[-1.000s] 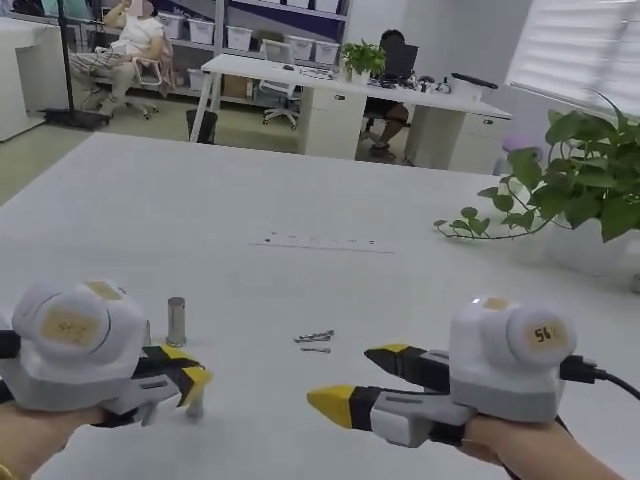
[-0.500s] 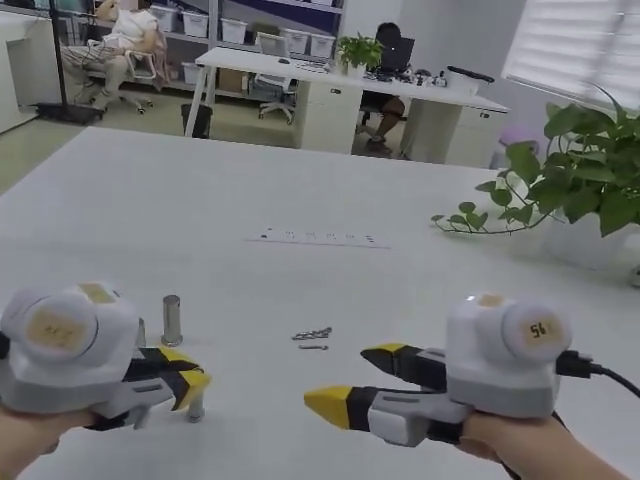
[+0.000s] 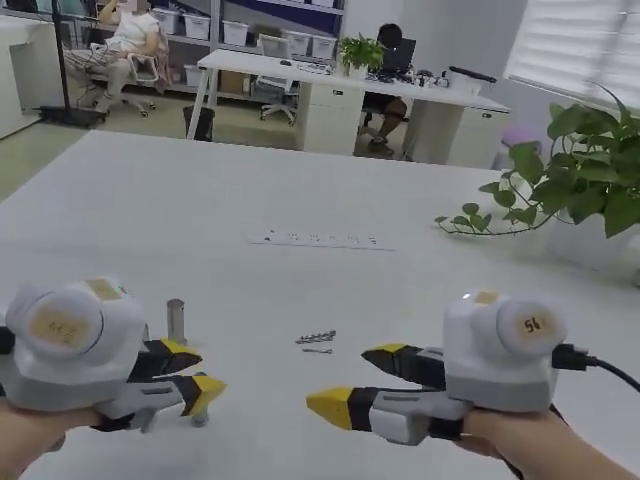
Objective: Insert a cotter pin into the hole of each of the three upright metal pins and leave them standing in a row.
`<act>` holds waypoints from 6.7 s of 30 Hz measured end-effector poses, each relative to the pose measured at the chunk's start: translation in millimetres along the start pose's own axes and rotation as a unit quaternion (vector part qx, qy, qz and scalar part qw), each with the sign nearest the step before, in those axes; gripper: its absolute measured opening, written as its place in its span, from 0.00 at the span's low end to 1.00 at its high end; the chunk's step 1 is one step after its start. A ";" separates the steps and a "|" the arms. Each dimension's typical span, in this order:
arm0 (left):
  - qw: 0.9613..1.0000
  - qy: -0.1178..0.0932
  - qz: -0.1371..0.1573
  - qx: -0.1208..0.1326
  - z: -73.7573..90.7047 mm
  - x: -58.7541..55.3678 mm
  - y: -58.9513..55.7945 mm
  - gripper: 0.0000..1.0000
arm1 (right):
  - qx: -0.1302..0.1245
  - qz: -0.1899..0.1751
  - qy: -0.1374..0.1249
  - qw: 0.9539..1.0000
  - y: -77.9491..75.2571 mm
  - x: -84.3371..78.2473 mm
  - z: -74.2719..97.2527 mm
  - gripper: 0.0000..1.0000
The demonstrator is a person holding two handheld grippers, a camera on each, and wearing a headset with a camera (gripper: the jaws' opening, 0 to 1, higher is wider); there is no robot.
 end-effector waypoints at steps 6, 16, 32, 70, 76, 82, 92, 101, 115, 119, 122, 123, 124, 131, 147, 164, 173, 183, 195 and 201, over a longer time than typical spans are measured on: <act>1.000 -0.007 0.022 0.017 9.6 -4.6 -1.8 0.37 | 0.003 0.017 0.016 1.000 -11.5 3.9 -8.1 0.59; 0.998 -0.021 0.055 0.037 27.4 -9.8 -8.4 0.52 | -0.006 0.041 0.065 0.997 -49.0 5.9 -30.3 0.45; 0.995 -0.037 0.051 0.078 50.9 -5.4 -13.5 0.62 | 0.010 0.081 0.139 0.987 -89.5 2.1 -72.4 0.30; 0.994 -0.022 0.062 0.083 63.9 -16.8 -22.0 0.51 | 0.021 0.144 0.242 0.959 -88.1 3.4 -102.1 0.05; 0.994 -0.021 0.064 0.084 62.1 -16.1 -22.0 0.51 | 0.027 0.195 0.265 0.944 -93.0 6.8 -107.8 0.02; 0.994 -0.018 0.068 0.084 60.0 -16.0 -21.5 0.51 | 0.029 0.212 0.267 0.940 -95.2 6.5 -109.4 0.01; 0.994 -0.017 0.067 0.082 61.0 -16.3 -20.0 0.51 | 0.034 0.235 0.249 0.939 -92.6 8.2 -104.8 0.01; 0.993 -0.025 0.080 0.079 61.8 -13.5 -16.0 0.49 | 0.043 0.278 0.222 0.934 -77.6 17.5 -94.7 0.01; 0.994 -0.035 0.087 0.058 56.9 -1.5 -17.8 0.45 | 0.080 0.340 0.148 0.925 -28.0 42.4 -69.4 0.01; 0.994 -0.039 0.091 0.048 54.8 2.9 -20.2 0.43 | 0.094 0.364 0.131 0.917 -12.0 48.2 -63.8 0.01; 0.993 -0.044 0.099 0.036 52.5 6.6 -22.4 0.42 | 0.106 0.379 0.120 0.911 0.7 51.1 -59.4 0.01; 0.993 -0.045 0.101 0.033 51.2 7.4 -22.6 0.42 | 0.109 0.384 0.117 0.909 4.1 51.6 -58.3 0.01; 0.993 -0.044 0.101 0.031 50.4 8.0 -22.8 0.41 | 0.113 0.388 0.115 0.908 8.8 51.9 -56.7 0.01; 0.993 -0.042 0.113 0.011 42.7 10.8 -25.5 0.36 | 0.135 0.405 0.092 0.900 32.9 53.6 -49.4 0.01; 0.974 -0.065 0.214 -0.046 33.3 8.3 -25.8 0.17 | 0.155 0.452 0.076 0.875 61.1 52.8 -44.4 0.01; 0.945 -0.099 0.295 -0.104 29.6 15.6 -31.6 0.02 | 0.156 0.467 0.062 0.868 68.7 58.0 -40.6 0.01; 0.939 -0.109 0.307 -0.115 30.5 18.2 -33.6 0.01 | 0.154 0.468 0.062 0.868 70.6 57.3 -40.3 0.01; 0.937 -0.110 0.311 -0.117 32.0 17.3 -36.5 0.01 | 0.152 0.473 0.062 0.866 73.5 56.0 -37.3 0.01; 0.949 -0.106 0.274 -0.111 35.7 18.3 -39.3 0.00 | 0.153 0.461 0.054 0.872 76.2 53.7 -35.0 0.03; 0.954 -0.103 0.259 -0.111 38.2 19.4 -39.7 0.00 | 0.157 0.440 0.045 0.883 76.7 53.2 -33.8 0.03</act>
Point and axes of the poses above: the centre of the closed fingertips' face, and the gripper's own axes: z roughly backward along the fingers, y roughly to its left, x roughly out of its top, the point moved 8 cm from there along z, roughly backward along the fingers
